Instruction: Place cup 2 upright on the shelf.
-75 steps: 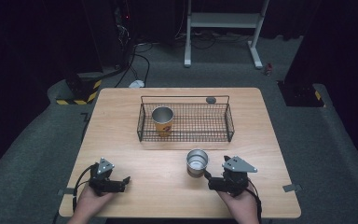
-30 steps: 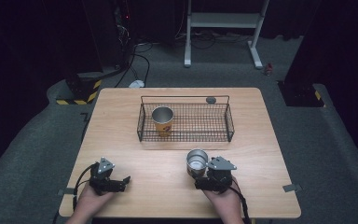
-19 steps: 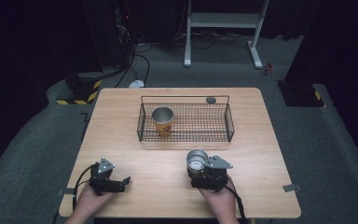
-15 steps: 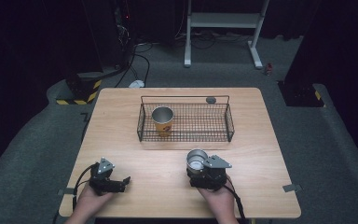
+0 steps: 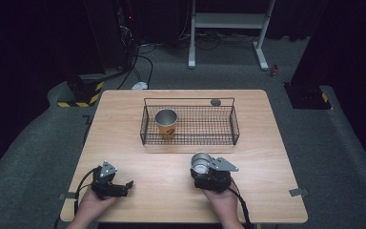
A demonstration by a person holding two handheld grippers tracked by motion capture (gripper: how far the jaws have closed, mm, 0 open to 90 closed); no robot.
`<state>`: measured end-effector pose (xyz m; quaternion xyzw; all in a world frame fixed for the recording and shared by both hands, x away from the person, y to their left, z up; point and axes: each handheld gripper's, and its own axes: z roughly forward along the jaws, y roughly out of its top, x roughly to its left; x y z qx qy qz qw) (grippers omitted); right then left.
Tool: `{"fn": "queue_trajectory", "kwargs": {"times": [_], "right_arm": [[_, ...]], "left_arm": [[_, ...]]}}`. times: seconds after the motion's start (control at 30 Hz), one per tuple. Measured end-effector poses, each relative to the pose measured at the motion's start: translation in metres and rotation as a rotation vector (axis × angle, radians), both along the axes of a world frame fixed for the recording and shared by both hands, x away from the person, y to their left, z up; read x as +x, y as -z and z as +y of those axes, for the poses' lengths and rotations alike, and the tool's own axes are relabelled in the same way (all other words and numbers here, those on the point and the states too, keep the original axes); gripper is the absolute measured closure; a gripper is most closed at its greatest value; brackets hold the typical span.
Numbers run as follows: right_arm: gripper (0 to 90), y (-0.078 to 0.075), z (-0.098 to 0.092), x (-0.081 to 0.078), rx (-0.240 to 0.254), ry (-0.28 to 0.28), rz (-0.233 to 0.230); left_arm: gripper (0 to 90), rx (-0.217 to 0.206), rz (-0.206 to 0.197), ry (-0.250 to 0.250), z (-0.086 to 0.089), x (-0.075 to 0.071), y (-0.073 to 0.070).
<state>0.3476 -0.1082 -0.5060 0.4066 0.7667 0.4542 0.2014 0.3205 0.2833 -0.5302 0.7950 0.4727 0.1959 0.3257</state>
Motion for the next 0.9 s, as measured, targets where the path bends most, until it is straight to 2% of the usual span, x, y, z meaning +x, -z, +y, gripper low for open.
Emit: {"fn": "queue_trajectory", "kwargs": {"times": [0.07,0.33,0.53,0.9], "right_arm": [[14.3,0.000,0.001,0.000,0.016,-0.002,-0.013],[17.3,0.003,0.002,-0.002,0.008,0.004,-0.050],[17.9,0.002,0.003,-0.002,-0.009,0.003,-0.053],[18.3,-0.007,0.003,-0.008,-0.007,0.000,-0.077]], "left_arm": [[0.3,0.001,-0.002,-0.001,0.000,0.000,0.000],[0.3,-0.001,-0.001,-0.004,0.000,-0.001,0.000],[0.4,-0.002,-0.004,-0.004,0.000,-0.001,0.000],[0.3,0.000,0.000,-0.001,0.000,0.000,0.000]]}}
